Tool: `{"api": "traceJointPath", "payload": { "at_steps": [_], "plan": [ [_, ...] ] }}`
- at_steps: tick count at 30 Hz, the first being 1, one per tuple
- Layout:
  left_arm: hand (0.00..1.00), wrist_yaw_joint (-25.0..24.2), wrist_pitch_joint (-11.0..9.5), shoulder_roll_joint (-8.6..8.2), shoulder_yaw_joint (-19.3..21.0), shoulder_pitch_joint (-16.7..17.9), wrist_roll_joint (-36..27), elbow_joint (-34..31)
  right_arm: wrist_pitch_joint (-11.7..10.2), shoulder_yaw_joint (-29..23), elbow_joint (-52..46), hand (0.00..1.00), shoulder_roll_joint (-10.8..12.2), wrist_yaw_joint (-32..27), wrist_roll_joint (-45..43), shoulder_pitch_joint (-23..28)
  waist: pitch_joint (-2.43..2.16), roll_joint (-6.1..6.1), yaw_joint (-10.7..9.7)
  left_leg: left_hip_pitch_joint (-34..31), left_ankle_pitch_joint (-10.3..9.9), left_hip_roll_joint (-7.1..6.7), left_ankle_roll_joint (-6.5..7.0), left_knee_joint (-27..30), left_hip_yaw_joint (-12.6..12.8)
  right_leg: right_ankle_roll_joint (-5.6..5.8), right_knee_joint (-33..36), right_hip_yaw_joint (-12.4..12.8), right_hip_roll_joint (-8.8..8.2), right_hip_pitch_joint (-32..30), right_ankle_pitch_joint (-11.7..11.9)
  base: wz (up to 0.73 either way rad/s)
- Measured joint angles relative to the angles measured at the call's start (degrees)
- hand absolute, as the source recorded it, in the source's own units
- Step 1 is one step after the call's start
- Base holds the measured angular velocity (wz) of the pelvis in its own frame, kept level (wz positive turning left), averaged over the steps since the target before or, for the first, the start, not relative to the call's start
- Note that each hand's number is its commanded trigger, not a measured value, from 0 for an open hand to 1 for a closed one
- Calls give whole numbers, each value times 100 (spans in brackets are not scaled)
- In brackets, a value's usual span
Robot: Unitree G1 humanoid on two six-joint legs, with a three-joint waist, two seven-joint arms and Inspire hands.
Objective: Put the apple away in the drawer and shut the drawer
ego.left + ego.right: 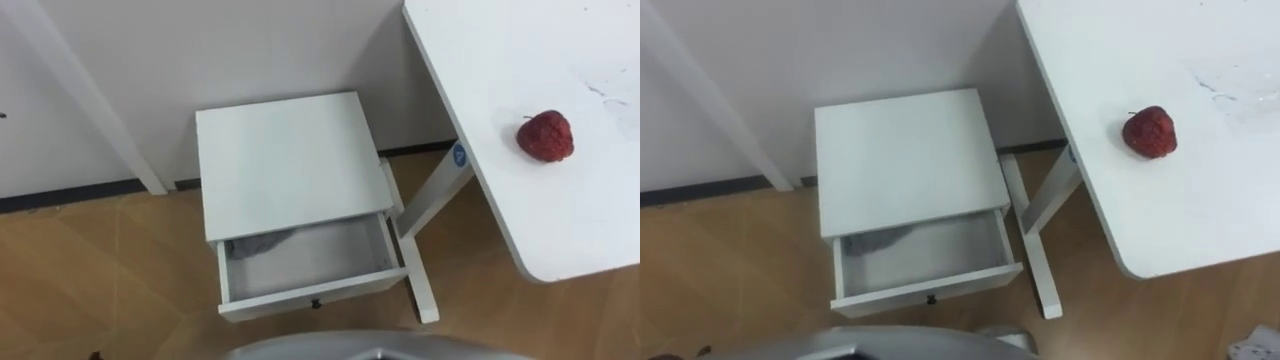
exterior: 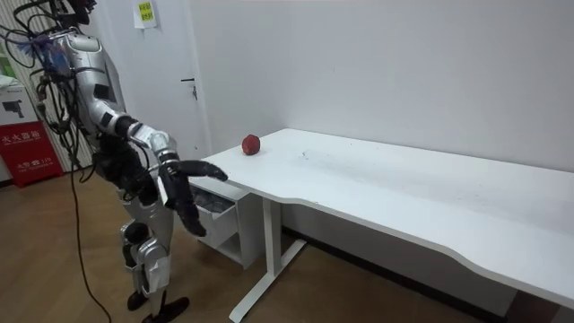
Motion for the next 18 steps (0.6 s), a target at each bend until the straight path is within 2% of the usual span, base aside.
{"api": "traceJointPath", "payload": {
  "at_steps": [4,9,14,18],
  "plan": [
    [0,-8,-6,7,-125,-91,19,-7,-124,61,-845,0,-70,-457,-1166,-142,1,-6,21,-86,2,-3,1,3,-17,0,3,-5,-2,-80,0,2],
    [0,-6,-6,27,-342,-62,90,-16,-166,492,-1636,0,-215,-885,-2618,-126,43,-3,163,-128,4,1,1,18,30,0,-4,18,4,-117,0,-4],
    [0,2,-3,13,-522,-148,120,-21,-169,1070,-2326,0,-225,-874,-3624,-59,31,22,323,-179,4,3,1,18,23,0,0,-9,-1,-191,0,1],
    [0,3,-5,16,-729,-155,118,-20,-169,1613,-2449,0,-285,-612,-4279,-55,44,-13,460,-173,5,10,1,20,27,0,-10,-8,1,-183,0,1]
  ]
}}
